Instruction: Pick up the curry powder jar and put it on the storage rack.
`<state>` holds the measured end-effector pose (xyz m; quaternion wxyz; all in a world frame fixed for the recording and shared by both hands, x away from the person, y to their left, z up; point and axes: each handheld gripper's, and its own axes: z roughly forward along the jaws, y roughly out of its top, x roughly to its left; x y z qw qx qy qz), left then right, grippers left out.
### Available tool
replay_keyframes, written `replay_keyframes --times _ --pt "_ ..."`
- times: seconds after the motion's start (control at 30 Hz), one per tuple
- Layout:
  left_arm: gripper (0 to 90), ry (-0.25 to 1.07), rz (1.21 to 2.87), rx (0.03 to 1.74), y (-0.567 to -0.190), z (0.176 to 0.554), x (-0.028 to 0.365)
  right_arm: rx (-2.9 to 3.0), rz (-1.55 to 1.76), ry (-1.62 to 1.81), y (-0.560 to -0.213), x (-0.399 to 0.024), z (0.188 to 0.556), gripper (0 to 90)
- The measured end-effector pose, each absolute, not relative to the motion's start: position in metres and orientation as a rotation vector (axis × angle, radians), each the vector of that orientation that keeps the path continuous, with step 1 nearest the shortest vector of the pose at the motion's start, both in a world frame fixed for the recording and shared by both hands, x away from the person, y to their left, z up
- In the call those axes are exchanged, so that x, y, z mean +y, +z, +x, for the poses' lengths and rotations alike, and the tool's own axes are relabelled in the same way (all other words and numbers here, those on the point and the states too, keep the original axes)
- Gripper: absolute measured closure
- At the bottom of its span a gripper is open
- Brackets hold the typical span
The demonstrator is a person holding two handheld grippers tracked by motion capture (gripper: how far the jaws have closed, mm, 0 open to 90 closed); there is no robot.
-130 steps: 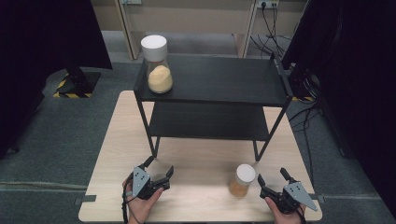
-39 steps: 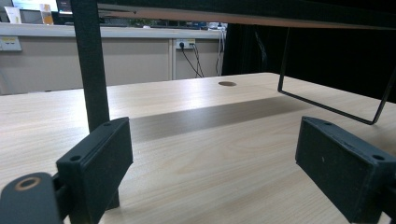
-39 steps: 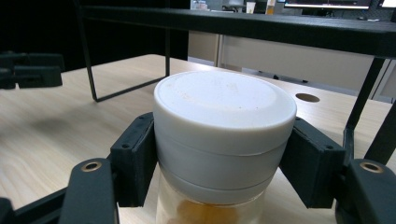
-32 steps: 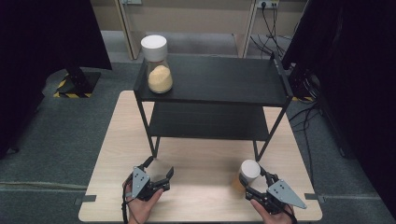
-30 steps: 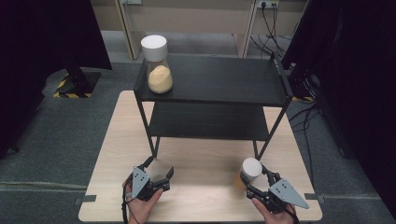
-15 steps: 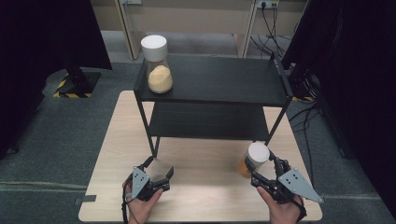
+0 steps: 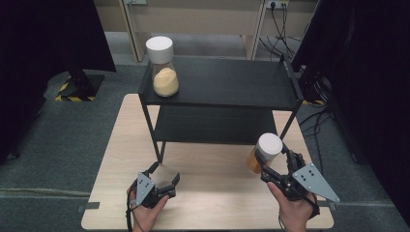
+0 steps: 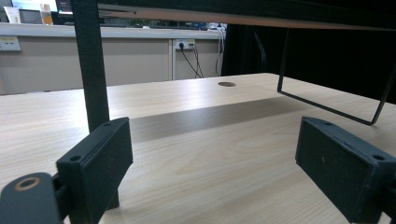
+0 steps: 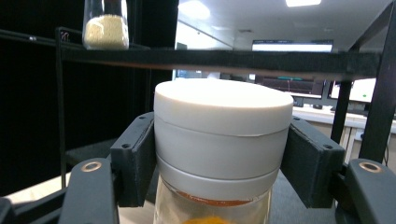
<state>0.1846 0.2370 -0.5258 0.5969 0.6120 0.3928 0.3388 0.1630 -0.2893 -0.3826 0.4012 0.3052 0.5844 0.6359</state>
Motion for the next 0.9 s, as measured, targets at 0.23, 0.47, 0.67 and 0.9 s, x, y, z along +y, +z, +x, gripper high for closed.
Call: replay_keyframes --times 0.23,0.47,0.67,0.9 --pt "10.5 0.784 1.42 0.912 -0.526 0.185 0.237 1.434 0.761 1.627 -0.373 -0.286 0.167 33.6" --pt "10.6 0.786 1.422 0.912 -0.526 0.185 0.237 1.404 0.751 1.63 -0.361 -0.285 0.17 33.6" --pt "10.5 0.785 1.421 0.912 -0.526 0.185 0.237 1.383 0.755 1.636 -0.351 -0.284 0.173 33.6" --pt "10.5 0.785 1.423 0.913 -0.525 0.185 0.237 1.363 0.76 1.637 -0.341 -0.284 0.178 33.7"
